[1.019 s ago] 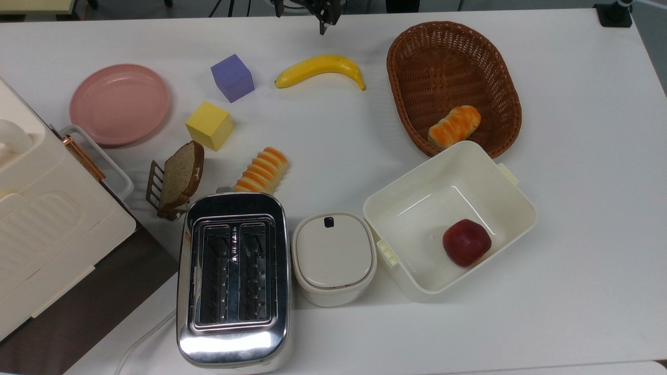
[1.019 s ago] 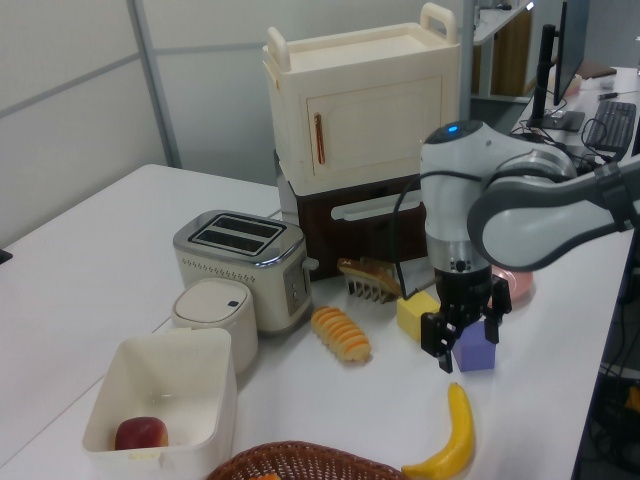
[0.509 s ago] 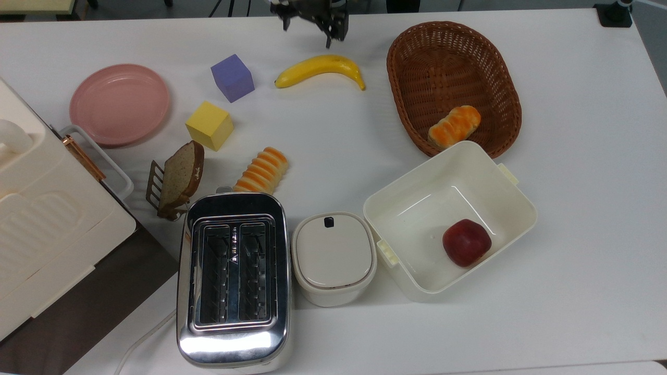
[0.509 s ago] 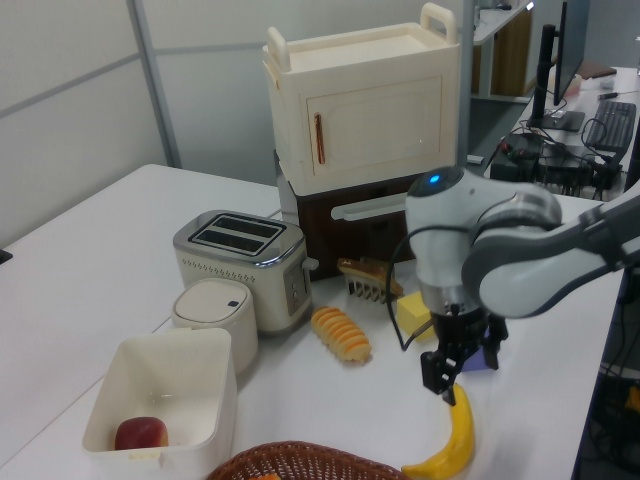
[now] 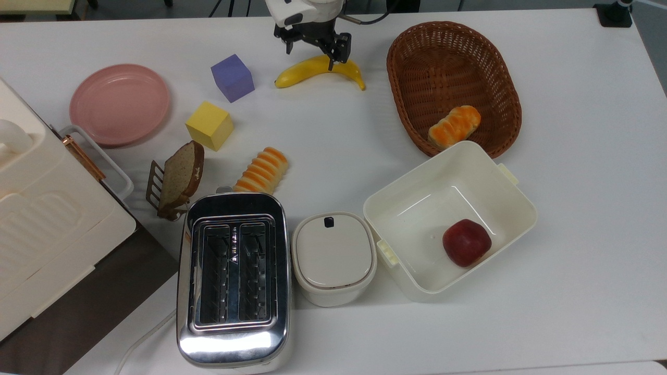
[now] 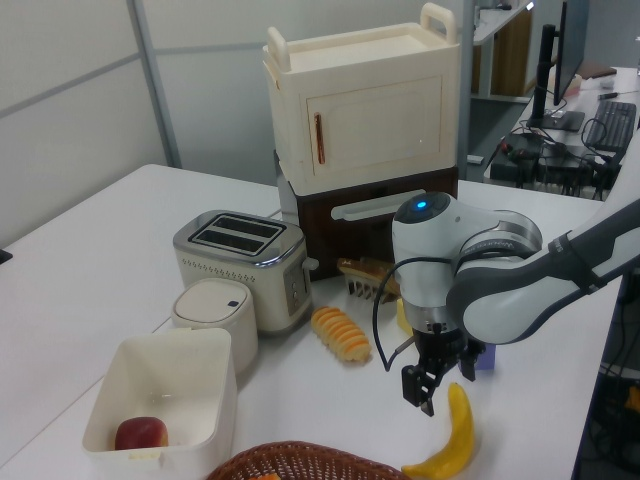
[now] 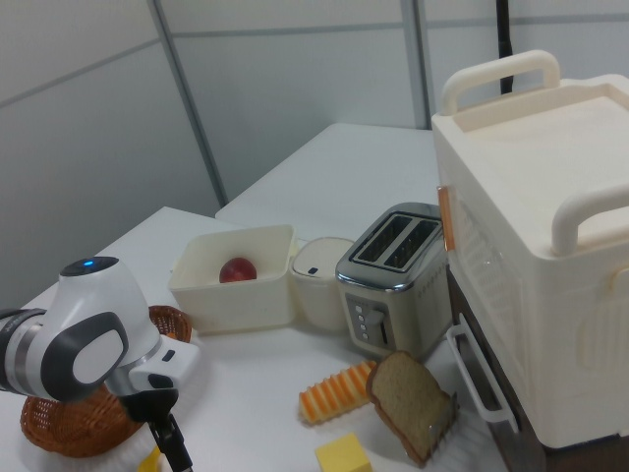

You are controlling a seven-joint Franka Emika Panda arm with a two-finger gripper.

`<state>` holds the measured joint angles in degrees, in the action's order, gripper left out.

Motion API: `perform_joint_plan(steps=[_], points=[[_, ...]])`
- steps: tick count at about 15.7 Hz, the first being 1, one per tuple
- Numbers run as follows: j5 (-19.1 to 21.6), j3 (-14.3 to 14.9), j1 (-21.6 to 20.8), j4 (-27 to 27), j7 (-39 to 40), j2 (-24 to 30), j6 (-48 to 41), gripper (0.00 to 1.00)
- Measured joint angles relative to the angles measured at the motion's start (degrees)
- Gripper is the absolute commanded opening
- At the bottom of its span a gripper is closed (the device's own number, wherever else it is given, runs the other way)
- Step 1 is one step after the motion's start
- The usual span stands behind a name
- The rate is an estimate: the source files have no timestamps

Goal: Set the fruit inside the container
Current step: 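Lower the open gripper over the middle of the yellow banana, then close the gripper on the yellow banana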

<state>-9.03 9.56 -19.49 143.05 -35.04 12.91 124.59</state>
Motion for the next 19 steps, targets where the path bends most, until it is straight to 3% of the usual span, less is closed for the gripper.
perform_joint_plan(steps=[8, 19], points=[[0.0, 0.1, 0.1, 0.6, -2.0, -1.7, 0.4, 1.0], [0.0, 2.6, 1.2, 0.7, -19.3, -3.1, 4.5, 1.0]])
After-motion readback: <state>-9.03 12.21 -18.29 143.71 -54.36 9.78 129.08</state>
